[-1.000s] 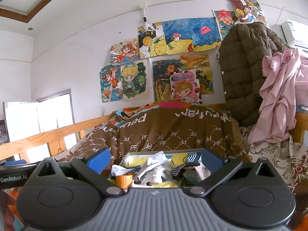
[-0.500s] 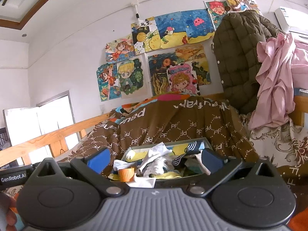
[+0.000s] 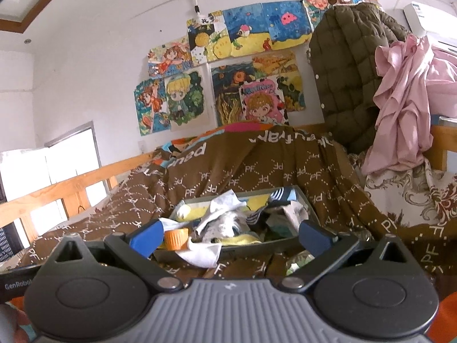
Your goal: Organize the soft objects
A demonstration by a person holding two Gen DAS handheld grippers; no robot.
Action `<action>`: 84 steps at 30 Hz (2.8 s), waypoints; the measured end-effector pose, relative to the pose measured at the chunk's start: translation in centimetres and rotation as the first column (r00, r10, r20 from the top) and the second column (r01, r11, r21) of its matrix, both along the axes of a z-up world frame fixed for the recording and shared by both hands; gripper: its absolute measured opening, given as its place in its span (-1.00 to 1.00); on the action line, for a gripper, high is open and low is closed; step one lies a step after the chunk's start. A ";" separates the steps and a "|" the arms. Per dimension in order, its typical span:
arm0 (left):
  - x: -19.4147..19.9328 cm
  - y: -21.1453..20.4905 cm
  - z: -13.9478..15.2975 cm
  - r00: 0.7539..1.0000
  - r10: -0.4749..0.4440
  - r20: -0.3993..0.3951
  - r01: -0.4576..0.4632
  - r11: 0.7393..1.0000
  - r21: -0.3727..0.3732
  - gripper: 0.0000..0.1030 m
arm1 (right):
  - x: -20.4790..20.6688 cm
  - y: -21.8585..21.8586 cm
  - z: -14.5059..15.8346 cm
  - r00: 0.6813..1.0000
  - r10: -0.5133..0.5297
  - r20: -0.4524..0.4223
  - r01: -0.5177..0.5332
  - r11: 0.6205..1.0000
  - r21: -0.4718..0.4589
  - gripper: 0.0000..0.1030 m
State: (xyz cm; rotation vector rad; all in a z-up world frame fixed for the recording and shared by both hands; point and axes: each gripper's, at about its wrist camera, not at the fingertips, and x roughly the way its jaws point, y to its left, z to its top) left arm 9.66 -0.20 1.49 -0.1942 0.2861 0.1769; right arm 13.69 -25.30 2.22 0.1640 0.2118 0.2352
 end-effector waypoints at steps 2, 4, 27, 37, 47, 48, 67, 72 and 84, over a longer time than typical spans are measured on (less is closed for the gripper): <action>0.1 0.2 -0.7 1.000 0.002 -0.012 -0.002 1.000 -0.019 0.99 | 0.2 0.2 -0.3 1.000 0.000 -0.012 -0.001 1.000 -0.010 1.00; 0.2 0.3 -1.3 1.000 -0.001 -0.024 0.000 0.999 -0.038 0.99 | 0.3 0.3 -0.7 1.000 -0.002 -0.021 0.001 1.000 -0.019 1.00; -1.0 0.0 -3.9 0.994 -0.079 -0.075 0.076 0.996 -0.040 0.99 | -4.4 0.5 -2.8 0.993 -0.082 -0.090 0.073 0.993 -0.094 1.00; -3.4 0.3 -3.6 0.994 -0.103 -0.040 0.103 0.995 -0.009 0.99 | -6.8 1.5 -3.2 0.992 -0.077 -0.103 0.065 0.991 -0.121 1.00; -4.7 0.5 -3.8 0.994 -0.093 -0.055 0.094 0.996 0.002 0.99 | -7.4 1.0 -3.8 0.979 -0.104 -0.173 0.090 0.992 -0.087 1.00; -4.7 0.5 -3.8 0.994 -0.094 -0.054 0.094 0.996 0.004 0.99 | -7.3 1.1 -3.9 0.980 -0.101 -0.171 0.086 0.992 -0.093 1.00; -3.9 0.9 -4.1 0.996 -0.054 -0.077 0.053 0.998 -0.016 0.99 | -6.9 2.0 -4.3 0.982 -0.065 -0.178 0.047 0.994 -0.101 1.00; -3.9 0.7 -4.2 0.995 -0.065 -0.079 0.065 0.998 -0.005 0.99 | -6.6 1.8 -4.5 0.981 -0.067 -0.183 0.050 0.994 -0.095 1.00; -3.9 0.7 -4.4 0.994 -0.065 -0.086 0.065 0.998 -0.002 0.99 | -5.8 1.4 -4.8 0.974 -0.083 -0.209 0.067 0.994 -0.082 1.00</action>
